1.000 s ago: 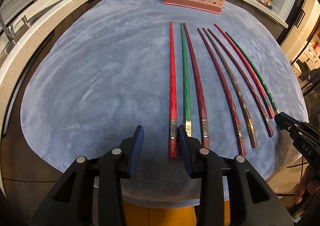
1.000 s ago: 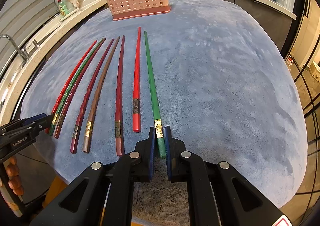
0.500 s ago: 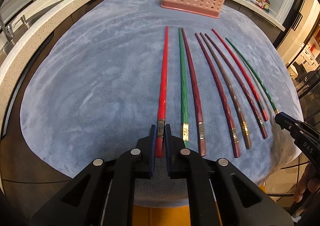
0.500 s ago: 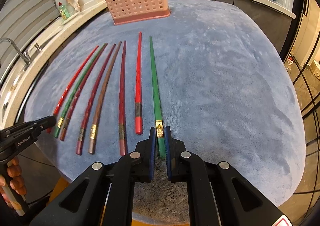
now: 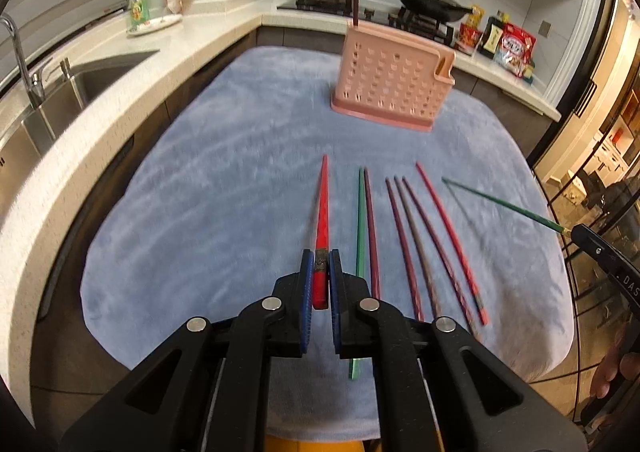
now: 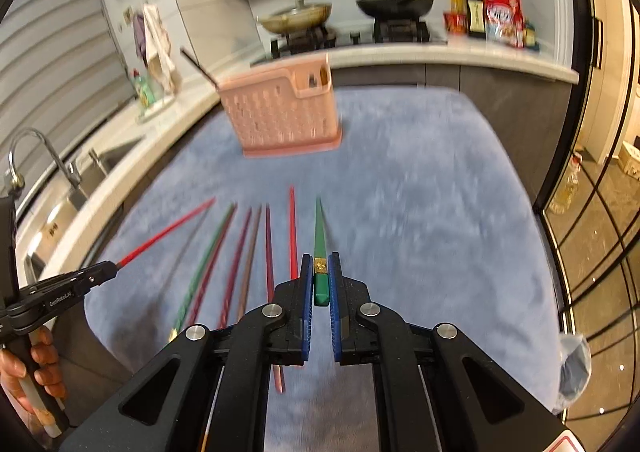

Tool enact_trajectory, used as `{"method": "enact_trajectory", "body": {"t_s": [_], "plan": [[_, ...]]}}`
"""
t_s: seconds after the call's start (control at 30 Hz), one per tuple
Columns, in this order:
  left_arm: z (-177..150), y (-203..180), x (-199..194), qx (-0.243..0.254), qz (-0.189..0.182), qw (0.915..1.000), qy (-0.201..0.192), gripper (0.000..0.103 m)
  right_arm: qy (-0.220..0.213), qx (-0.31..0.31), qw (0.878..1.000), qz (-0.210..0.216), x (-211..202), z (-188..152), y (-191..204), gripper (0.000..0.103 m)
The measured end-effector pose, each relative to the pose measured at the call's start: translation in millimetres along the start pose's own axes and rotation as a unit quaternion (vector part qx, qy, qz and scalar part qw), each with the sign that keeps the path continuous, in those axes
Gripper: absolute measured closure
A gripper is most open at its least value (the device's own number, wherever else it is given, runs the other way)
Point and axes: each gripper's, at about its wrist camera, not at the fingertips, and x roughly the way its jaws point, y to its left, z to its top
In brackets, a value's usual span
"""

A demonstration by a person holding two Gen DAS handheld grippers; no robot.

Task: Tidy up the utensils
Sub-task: 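Lift the red chopstick with the left tool while the right tool carries the green one to the holder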

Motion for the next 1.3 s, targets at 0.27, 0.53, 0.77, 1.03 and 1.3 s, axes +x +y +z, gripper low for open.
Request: {"method": "enact_trajectory", "body": {"t_s": [0.27, 0.53, 0.77, 1.03, 1.3], "plan": [[51.0, 2.8, -12.0, -0.006, 0.000, 0.9989, -0.047, 0.096, -0.043, 0.006, 0.999, 0.004, 1.3, 47.2, -5.4, 0.096], [100.2, -1.8, -11.8, -0.002, 0.003, 0.9970, -0.078, 0.096, -0.073, 0.002, 0.997, 0.011, 12.0, 95.0, 0.1, 0.096], [142.9, -11.1, -9.6, 0.002, 0.002, 0.9949, -0.101, 0.096, -0.091, 0.008, 0.996, 0.021, 18.7, 130.9, -1.1, 0.096], [190.3, -29.1, -25.3, 0.007, -0.017, 0.9900, -0.140, 0.096, -0.126, 0.014, 0.991, 0.039, 9.6, 171.1, 0.3, 0.096], [253.0, -48.3, -53.6, 0.002, -0.041, 0.9779, -0.205, 0.096, -0.186, 0.027, 0.980, 0.062, -7.1, 234.9, 4.6, 0.096]]}}
